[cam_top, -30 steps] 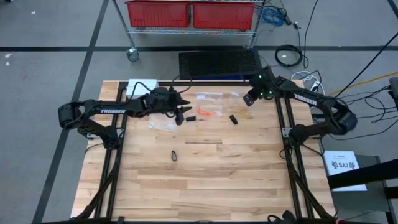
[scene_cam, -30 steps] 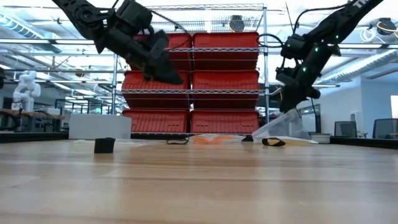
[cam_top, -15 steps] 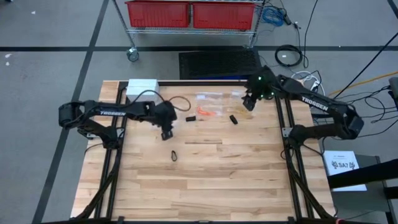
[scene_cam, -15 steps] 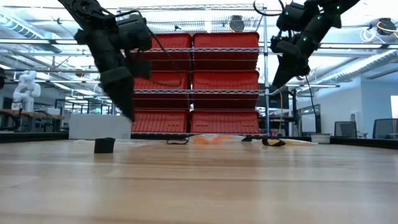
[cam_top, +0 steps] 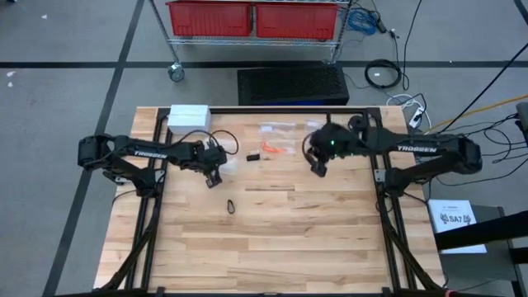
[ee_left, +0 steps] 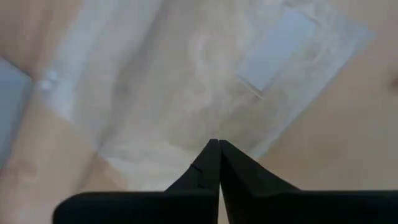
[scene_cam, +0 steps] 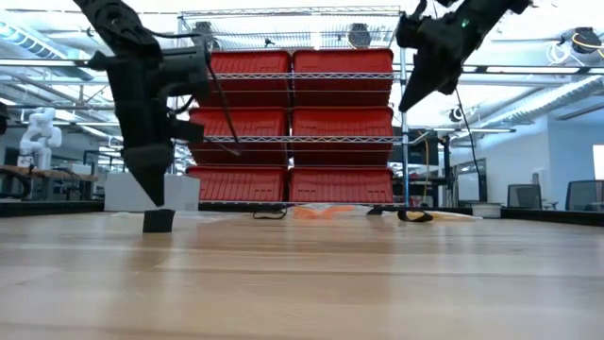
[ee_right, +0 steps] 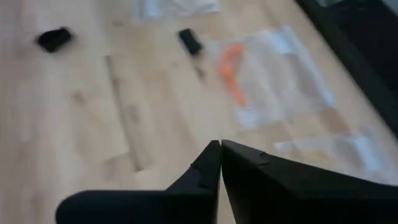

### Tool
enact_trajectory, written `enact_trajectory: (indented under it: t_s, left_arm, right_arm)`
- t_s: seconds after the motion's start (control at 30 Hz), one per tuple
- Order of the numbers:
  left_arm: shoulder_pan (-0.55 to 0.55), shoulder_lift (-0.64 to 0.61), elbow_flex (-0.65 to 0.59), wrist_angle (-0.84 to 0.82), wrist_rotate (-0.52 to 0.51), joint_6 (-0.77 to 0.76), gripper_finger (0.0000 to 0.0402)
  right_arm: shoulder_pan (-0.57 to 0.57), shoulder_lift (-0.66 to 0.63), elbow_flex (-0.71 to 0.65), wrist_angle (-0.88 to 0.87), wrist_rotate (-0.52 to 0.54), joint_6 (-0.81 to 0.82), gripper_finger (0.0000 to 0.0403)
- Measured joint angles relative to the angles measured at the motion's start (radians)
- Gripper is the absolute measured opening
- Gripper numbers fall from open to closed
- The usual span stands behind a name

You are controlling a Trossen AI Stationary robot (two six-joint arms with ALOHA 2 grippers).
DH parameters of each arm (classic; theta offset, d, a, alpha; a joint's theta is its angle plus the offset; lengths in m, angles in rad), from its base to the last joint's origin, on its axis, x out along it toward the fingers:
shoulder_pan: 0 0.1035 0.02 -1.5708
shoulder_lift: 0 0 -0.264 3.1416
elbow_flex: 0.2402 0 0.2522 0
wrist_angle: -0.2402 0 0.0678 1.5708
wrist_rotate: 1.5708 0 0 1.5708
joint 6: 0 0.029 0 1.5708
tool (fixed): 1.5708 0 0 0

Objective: Sort rubber bands
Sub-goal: Open the left zip lock bag

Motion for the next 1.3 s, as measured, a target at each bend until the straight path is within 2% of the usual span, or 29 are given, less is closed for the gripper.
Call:
enact_trajectory:
  t_s: [0.1,0.27,0.4,0.5,0.63,0.73,0.8,0.9,0.97,1.07,1.17,1.3]
  left_arm:
    - [-0.014,0.0,-0.035,0.049,0.061,-0.026,0.0005]
    - [-0.043,-0.003,-0.081,0.124,0.074,-0.058,0.0006]
    - [-0.099,-0.002,-0.092,0.191,0.163,-0.106,0.0006]
    - [-0.168,0.002,-0.093,0.301,0.21,-0.153,0.0006]
    - [-0.258,0.004,-0.094,0.478,0.214,-0.209,0.0006]
    - [-0.309,0.028,-0.094,0.573,0.175,-0.237,0.0006]
    - [-0.337,0.036,-0.08,0.561,0.145,-0.243,0.0006]
    - [-0.36,0.031,-0.036,0.404,0.031,-0.266,0.0006]
    - [-0.366,0.03,-0.025,0.297,-0.095,-0.296,0.0006]
    - [-0.366,0.036,-0.027,0.215,-0.228,-0.358,0.0006]
    - [-0.366,0.069,-0.042,0.239,-0.214,-0.366,0.0006]
    - [-0.379,0.147,-0.045,0.373,-0.152,-0.352,0.0006]
  right_arm:
    - [0.086,0.0,0.0,-0.006,0.053,0.052,0.0001]
    - [0.213,0.0,0.0,-0.007,0.099,0.141,0.0001]
    - [0.312,0.0,0.0,-0.01,0.115,0.217,0.0]
    - [0.383,0.0,0.0,-0.01,0.115,0.262,0.0]
    - [0.482,0.001,0.0,-0.02,0.104,0.267,0.0]
    - [0.547,0.008,0.0,-0.03,0.103,0.273,0.0]
    - [0.578,0.022,-0.001,-0.027,0.105,0.289,0.0]
    - [0.602,0.062,-0.001,-0.016,0.12,0.314,0.0]
    - [0.607,0.094,-0.001,-0.007,0.137,0.319,0.0]
    - [0.604,0.148,-0.001,0.009,0.149,0.31,0.0]
    - [0.599,0.201,-0.001,0.025,0.163,0.291,0.0]
    - [0.596,0.254,-0.001,0.05,0.156,0.26,0.0]
